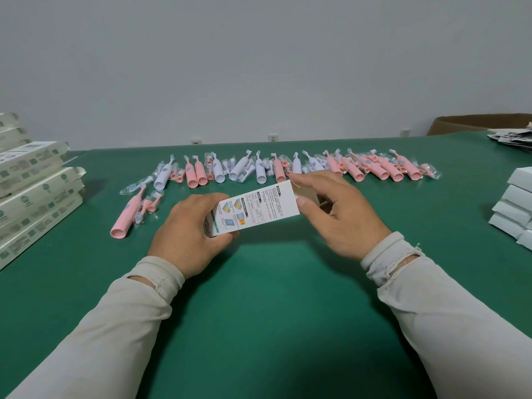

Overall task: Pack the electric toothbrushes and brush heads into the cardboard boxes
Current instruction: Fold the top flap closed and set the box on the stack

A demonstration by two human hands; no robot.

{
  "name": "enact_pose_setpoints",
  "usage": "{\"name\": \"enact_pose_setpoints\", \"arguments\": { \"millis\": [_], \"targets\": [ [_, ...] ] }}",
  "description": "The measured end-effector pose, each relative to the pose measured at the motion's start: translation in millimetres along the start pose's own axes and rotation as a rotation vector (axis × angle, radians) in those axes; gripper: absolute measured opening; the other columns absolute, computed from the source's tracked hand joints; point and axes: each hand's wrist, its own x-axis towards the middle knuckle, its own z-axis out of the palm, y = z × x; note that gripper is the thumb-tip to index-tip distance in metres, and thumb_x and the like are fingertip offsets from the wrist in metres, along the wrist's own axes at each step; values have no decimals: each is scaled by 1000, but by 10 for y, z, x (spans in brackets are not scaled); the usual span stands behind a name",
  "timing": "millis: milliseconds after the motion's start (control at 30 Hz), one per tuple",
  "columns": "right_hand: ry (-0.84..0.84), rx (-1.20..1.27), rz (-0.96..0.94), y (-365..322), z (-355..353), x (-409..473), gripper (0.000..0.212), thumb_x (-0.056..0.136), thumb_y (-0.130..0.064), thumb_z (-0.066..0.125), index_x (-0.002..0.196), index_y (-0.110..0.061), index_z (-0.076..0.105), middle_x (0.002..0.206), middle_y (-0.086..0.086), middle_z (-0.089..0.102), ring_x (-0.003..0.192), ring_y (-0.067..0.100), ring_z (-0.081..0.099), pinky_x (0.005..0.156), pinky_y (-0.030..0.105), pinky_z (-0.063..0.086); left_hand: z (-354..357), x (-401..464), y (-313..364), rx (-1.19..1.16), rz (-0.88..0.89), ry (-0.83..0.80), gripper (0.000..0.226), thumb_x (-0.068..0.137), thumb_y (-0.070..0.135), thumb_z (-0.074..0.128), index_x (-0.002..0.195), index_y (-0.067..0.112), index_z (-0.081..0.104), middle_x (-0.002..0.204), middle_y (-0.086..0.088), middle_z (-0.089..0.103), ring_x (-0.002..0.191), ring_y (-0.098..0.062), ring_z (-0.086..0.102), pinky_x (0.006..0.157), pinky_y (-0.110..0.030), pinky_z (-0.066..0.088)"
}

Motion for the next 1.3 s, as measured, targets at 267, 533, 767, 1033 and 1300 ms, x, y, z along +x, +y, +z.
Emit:
{"name": "enact_pose_setpoints", "arguments": {
  "millis": [267,533,767,1033,1300],
  "targets": [
    [147,141,20,-82,172,-35,32,98,-5,59,128,-13,67,119,-8,61,107,-17,51,89,2,37,37,-10,-10,-35,-15,2,54,76,39,77,126,39,57,113,11,57,108,-19,52,93,-46,48],
    [256,246,9,-192,285,-54,30,100,-18,49,124,-33,60,125,-15,66,119,2,59,99,19,45,97,9,-9,-74,-70,53,55,76,44,77,127,41,55,106,11,58,98,-12,50,81,-32,40],
    [316,544,238,-149,257,5,27,94,-9,67,108,-31,69,107,-5,76,100,10,71,87,35,59,51,-13,38,-30,-70,55,55,75,40,77,126,42,55,102,14,53,98,-15,50,85,-39,46],
    [310,568,314,-90,269,12,14,94,-16,68,90,-26,77,93,-6,77,83,11,69,72,34,60,-20,-35,114,43,-69,32,57,75,43,71,129,44,52,108,16,50,111,-18,50,91,-45,49],
    [334,586,335,-92,379,16,42,90,-22,67,124,-46,60,104,-11,73,86,10,66,92,43,58,60,-54,224,-37,-39,-3,78,76,52,74,145,37,40,129,15,54,113,-5,50,95,-33,45]
  ]
}}
